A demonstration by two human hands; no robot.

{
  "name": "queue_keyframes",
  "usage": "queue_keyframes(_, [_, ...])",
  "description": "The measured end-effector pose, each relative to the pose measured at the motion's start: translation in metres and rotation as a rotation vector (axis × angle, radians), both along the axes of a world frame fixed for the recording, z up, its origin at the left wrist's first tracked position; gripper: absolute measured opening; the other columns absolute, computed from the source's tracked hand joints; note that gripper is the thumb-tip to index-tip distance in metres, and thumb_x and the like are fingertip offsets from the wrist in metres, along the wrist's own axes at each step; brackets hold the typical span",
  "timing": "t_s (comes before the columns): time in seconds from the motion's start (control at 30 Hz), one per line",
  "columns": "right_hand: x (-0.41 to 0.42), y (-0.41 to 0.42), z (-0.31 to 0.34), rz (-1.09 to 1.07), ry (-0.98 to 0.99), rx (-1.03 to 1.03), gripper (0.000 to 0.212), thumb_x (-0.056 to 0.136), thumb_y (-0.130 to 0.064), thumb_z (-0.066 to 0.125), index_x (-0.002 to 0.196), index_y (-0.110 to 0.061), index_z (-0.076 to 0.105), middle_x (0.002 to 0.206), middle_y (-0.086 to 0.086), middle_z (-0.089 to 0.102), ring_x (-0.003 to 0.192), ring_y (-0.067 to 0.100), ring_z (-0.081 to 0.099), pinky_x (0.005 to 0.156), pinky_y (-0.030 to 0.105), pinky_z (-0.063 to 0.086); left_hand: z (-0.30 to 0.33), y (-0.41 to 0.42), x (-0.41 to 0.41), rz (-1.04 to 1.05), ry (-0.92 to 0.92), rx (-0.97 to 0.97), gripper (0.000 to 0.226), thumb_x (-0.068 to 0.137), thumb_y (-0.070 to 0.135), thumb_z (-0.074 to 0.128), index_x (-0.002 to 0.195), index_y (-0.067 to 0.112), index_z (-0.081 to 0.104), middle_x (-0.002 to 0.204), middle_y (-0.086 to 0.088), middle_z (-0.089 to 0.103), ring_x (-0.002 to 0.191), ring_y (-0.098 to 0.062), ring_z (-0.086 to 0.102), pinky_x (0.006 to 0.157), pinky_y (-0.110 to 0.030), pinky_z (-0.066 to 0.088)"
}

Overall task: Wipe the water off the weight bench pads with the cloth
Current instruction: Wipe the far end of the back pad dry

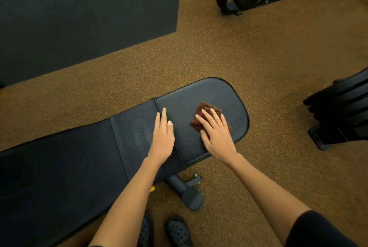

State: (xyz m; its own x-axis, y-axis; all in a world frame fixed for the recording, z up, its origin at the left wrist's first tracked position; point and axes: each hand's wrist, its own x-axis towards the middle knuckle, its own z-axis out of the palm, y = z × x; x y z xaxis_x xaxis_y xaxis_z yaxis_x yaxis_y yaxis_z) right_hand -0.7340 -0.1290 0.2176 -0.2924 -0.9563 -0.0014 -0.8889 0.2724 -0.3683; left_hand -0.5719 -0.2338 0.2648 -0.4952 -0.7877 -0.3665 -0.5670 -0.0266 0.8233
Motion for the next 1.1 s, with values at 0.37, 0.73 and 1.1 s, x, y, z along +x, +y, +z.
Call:
queue_keyframes(0.37, [0.042, -0.008, -0.007, 0.272, 0.053, 0.036, 0.049, 0.099, -0.034, 0.036, 0.148, -0.028, 0.036, 0.158, -0.003, 0.027, 0.15, 0.02, 0.009, 0.121, 0.05, 0.004, -0.006, -0.005, 0.003, 0.025, -0.005, 0.117, 0.062, 0.09, 0.066, 0.015, 0.143, 0.051, -0.015, 0.154, -0.015, 0.028, 0.141, -0.032, 0.028, 0.114, -0.052, 0.022])
queue_keyframes(0.73, [0.043, -0.038, -0.003, 0.33, 0.07, 0.053, 0.049, 0.1, -0.033, 0.038, 0.149, -0.025, 0.034, 0.158, -0.002, 0.027, 0.15, 0.023, 0.007, 0.121, 0.052, 0.004, -0.012, 0.0, 0.001, 0.051, 0.044, 0.096, 0.064, 0.09, 0.066, 0.019, 0.138, 0.055, -0.021, 0.159, -0.007, 0.016, 0.143, -0.028, 0.023, 0.115, -0.051, 0.022])
queue_keyframes(1.1, [-0.018, 0.07, 0.002, 0.056, 0.132, -0.002, 0.049, 0.096, -0.029, 0.042, 0.145, -0.027, 0.043, 0.157, 0.0, 0.031, 0.149, 0.025, 0.013, 0.117, 0.058, 0.016, -0.024, 0.005, -0.004, -0.115, -0.139, 0.035, 0.07, 0.099, 0.044, 0.039, 0.152, 0.028, -0.004, 0.157, 0.003, -0.023, 0.145, -0.019, -0.018, 0.119, -0.045, 0.005])
